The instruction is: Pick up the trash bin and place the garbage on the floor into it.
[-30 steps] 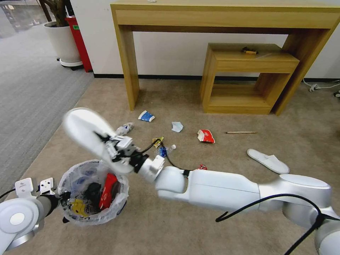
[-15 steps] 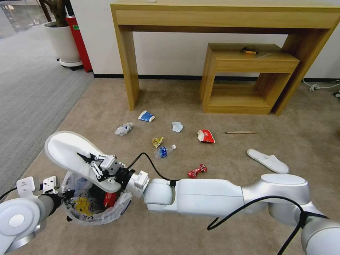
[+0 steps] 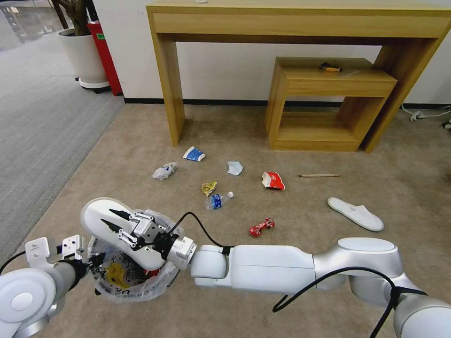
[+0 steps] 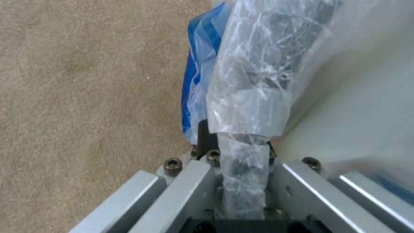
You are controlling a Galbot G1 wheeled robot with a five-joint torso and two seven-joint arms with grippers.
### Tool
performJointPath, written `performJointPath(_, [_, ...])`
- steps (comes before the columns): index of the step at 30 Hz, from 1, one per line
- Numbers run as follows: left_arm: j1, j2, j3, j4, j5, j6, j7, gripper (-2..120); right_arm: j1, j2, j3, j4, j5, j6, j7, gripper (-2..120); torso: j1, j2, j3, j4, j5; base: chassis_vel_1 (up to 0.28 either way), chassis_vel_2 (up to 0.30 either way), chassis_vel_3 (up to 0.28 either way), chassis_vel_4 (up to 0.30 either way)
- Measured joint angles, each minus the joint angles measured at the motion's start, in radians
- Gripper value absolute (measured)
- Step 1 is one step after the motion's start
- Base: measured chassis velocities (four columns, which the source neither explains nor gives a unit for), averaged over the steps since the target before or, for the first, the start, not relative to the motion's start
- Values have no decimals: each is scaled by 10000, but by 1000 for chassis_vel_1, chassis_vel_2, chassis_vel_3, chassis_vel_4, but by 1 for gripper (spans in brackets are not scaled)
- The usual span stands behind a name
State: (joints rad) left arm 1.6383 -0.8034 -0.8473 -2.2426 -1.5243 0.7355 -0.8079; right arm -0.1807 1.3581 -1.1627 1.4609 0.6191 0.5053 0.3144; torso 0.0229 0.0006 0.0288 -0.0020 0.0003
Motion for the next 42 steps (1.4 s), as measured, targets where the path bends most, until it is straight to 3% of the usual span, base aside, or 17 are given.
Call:
performJointPath(3, [-3, -1, 27, 0, 47, 0, 32, 0, -5, -4, 34, 8, -8, 1, 13, 63, 0, 0, 0, 0, 0, 0, 0, 0, 0])
performJointPath(9, [-3, -3, 29, 127, 139, 0, 111, 0, -5, -36, 419, 147, 81, -46, 185, 80, 0, 0, 0, 0, 0, 0, 0, 0, 0])
performJointPath(15, [-5, -126, 23, 360, 427, 0, 270, 0, 64, -375, 1374, 799, 1137, -957, 1232, 99, 0, 0, 0, 2, 0, 0, 0, 0, 0])
performJointPath(20, [-66, -171, 21, 491, 558, 0, 369, 0, -134, -1236, 2413, 1090, 1156, -1414, 1668, 100, 0, 0, 0, 2, 2, 0, 0, 0, 0])
performJointPath(25, [-85, -324, -8, 591, 723, 0, 504, 0, -1192, -3112, 3867, 1139, 152, -1467, 1885, 100, 0, 0, 0, -2, 3, 0, 0, 0, 0])
performJointPath(26, [-85, -324, -8, 591, 723, 0, 504, 0, -1192, -3112, 3867, 1139, 152, -1467, 1885, 100, 0, 0, 0, -2, 3, 0, 0, 0, 0])
performJointPath(29, [-157, -560, -8, 637, 897, 0, 644, 0, -2666, -4258, 5226, 1173, -260, -1280, 1886, 100, 0, 1, 0, -4, 5, 0, 0, 0, 0])
performJointPath(33, [-220, -611, -5, 655, 911, 0, 667, 0, -3381, -4663, 6031, 1120, -495, -1109, 1855, 100, 0, 0, 0, -1, 5, 0, 0, 0, 0])
performJointPath(39, [-334, -659, 11, 698, 938, 0, 685, 0, -5429, -5329, 8247, 1018, -1062, -618, 1603, 100, 0, 0, 0, -1, 4, 0, 0, 0, 0])
performJointPath(42, [-317, -773, 31, 699, 1021, 0, 717, 0, -6148, -5471, 8750, 1020, -1236, -505, 1481, 100, -1, 0, -1, -1, 4, 0, 0, 0, 0])
